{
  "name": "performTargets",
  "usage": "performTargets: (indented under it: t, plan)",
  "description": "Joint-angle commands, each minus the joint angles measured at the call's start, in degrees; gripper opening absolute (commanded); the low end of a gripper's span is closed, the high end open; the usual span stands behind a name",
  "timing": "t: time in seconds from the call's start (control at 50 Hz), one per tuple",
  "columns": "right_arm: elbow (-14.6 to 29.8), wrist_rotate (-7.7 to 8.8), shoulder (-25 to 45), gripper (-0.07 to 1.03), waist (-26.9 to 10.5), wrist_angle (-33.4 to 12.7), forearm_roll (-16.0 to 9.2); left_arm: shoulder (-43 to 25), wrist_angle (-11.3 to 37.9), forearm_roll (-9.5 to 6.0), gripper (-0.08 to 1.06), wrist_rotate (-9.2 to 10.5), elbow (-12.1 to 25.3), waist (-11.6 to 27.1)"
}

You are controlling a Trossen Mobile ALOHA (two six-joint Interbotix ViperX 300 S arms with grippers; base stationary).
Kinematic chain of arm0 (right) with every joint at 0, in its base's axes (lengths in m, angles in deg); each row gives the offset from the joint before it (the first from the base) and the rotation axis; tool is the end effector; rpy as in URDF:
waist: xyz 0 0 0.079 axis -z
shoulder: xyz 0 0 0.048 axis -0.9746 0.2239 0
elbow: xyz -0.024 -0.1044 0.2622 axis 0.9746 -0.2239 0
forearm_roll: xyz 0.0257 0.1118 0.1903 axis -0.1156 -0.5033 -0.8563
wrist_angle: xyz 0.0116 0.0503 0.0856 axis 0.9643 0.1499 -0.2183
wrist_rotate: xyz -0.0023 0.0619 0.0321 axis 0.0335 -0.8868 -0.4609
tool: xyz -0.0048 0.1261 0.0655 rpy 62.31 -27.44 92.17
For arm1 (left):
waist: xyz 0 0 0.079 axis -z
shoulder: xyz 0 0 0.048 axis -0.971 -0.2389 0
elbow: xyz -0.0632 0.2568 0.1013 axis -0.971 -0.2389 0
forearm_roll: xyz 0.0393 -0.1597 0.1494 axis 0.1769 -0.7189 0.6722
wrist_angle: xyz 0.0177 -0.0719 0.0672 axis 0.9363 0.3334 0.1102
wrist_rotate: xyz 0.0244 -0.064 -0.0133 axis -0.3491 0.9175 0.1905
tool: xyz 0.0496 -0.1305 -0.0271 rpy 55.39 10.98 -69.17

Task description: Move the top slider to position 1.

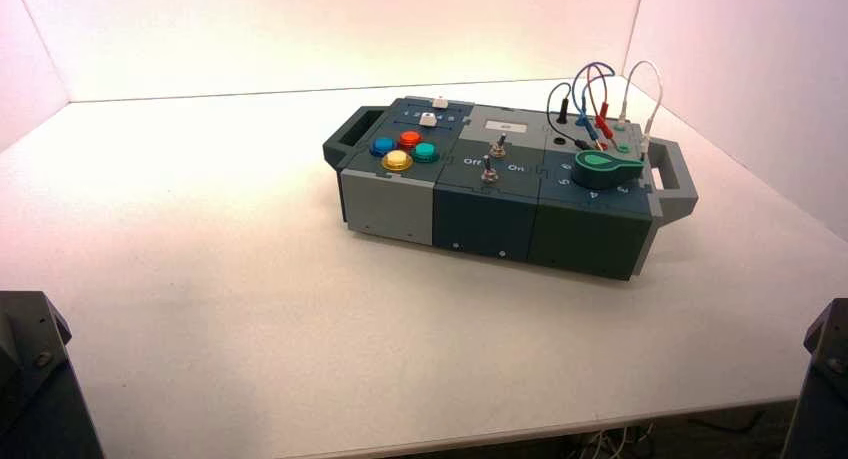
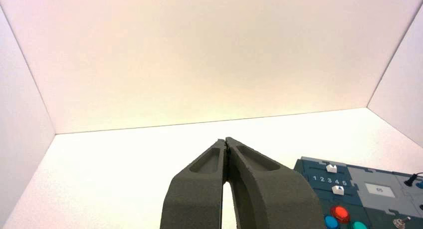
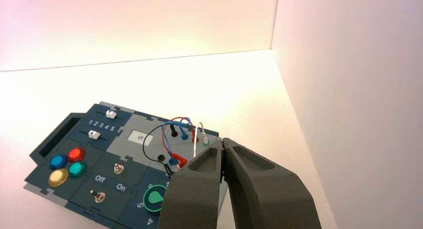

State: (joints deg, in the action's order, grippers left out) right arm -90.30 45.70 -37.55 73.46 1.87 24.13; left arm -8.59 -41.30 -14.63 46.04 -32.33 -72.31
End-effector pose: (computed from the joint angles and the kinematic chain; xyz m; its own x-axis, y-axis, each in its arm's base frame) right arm 0.2668 0.0184 0.2141 0.9030 0.0648 -0.4247 -0.0468 0.9975 0.0527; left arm 0.2829 -0.0239 0.2340 0.9779 -0.0887 -0.1894 0.0794 0.9953 -0.0561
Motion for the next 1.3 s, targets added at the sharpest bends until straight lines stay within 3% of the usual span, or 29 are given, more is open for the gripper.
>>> performTargets:
  t: [0.02,0.36,0.46,0.58,0.74,0.88,1.08,1.3]
  plan:
    - [1.2,0.09,0.9,-0.02,-0.3,0.4,-0.2,-0.8,-0.4,-0.09,-0.03,0.00,1.1,-0.3]
    - [1.2,0.00,0.9,-0.02,-2.1,0.2,-0.2,-1.5,-0.4,-0.35,-0.03,0.00,1.4,1.3]
    - [1.2,0.00,0.9,-0.02,-2.7,0.1,-0.2,-4.8,-0.1,-0.53,-0.03,0.00,2.4,3.5]
    - [1.2,0.00,1.0,-0.02,-2.7,-0.2,-0.2,-14.1,1.5,-0.53,-0.03,-0.18,5.1,7.9]
    - [1.2,0.00,1.8,-0.02,-2.7,-0.2,-0.2,-29.8,2.6,-0.53,-0.03,-0.26,12.1,14.3]
    - [1.2,-0.09,2.7,-0.02,-2.7,-0.2,-0.2,-42.4,3.6,-0.44,-0.03,-0.26,20.7,19.3]
    - [1.3,-0.09,3.7,-0.02,-2.7,0.0,-0.2,-58.1,5.3,-0.44,-0.03,-0.35,31.6,24.3]
    - [1.2,-0.09,3.8,-0.02,-2.7,0.2,-0.2,-71.8,9.3,-0.35,-0.03,-0.53,42.7,27.0]
